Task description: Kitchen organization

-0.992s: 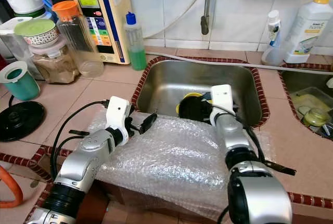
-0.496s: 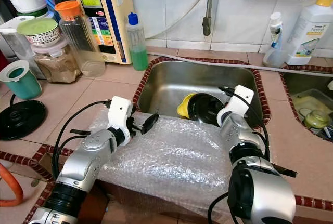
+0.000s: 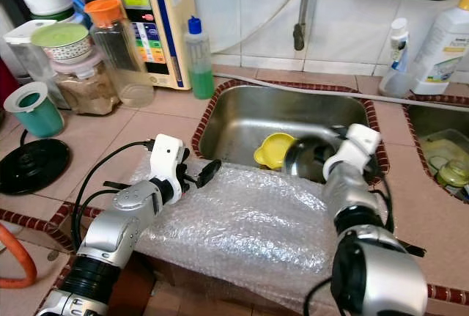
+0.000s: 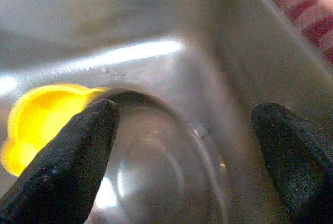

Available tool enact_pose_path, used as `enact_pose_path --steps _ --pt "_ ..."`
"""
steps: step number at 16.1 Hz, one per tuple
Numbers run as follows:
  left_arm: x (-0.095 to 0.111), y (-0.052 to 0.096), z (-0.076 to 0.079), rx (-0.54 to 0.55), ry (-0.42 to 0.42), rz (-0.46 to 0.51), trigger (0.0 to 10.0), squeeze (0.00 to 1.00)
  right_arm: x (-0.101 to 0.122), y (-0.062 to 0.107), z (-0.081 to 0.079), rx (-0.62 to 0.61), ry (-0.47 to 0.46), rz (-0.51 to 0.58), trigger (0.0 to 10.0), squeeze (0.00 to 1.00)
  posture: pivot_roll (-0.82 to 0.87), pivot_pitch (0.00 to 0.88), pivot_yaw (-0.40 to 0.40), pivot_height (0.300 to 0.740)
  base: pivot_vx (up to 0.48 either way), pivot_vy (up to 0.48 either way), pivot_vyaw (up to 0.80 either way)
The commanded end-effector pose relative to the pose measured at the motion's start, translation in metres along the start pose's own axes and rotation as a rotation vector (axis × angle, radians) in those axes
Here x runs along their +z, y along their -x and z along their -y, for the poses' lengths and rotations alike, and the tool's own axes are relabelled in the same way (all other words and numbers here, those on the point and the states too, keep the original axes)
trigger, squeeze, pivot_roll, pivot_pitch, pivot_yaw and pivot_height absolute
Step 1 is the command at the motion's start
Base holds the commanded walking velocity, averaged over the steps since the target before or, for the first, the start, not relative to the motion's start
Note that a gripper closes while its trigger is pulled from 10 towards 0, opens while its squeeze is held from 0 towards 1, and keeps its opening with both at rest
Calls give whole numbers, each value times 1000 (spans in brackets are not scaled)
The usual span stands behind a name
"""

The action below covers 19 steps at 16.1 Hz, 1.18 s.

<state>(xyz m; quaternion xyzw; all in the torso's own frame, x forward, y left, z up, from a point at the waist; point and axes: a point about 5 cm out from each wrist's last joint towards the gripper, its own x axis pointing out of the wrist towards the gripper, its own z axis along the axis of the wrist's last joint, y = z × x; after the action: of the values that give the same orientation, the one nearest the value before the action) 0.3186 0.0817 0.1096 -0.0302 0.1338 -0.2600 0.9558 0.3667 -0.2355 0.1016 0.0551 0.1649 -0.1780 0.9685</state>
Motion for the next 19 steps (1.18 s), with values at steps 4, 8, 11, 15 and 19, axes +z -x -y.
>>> enact_pose_path --steps 4,8,11,15,19 --pt "5 -1 -3 19 4 19 10000 1000 25 7 -7 -4 306 310 10000 1000 43 0 92 740 0 0 0" --pt "9 0 -4 31 -24 43 10000 1000 31 10 -7 31 273 365 10000 1000 36 0 89 740 0 0 0" --pt "30 3 -7 103 -31 162 10000 1000 48 19 -7 53 217 493 10000 1000 30 0 89 740 0 0 0" --pt "40 15 -17 204 5 263 10000 0 61 44 -11 142 197 607 10000 0 11 0 92 740 0 0 0" --pt "46 29 -21 242 -3 331 10000 0 58 77 -14 179 101 613 10000 0 -14 0 89 740 0 0 0"
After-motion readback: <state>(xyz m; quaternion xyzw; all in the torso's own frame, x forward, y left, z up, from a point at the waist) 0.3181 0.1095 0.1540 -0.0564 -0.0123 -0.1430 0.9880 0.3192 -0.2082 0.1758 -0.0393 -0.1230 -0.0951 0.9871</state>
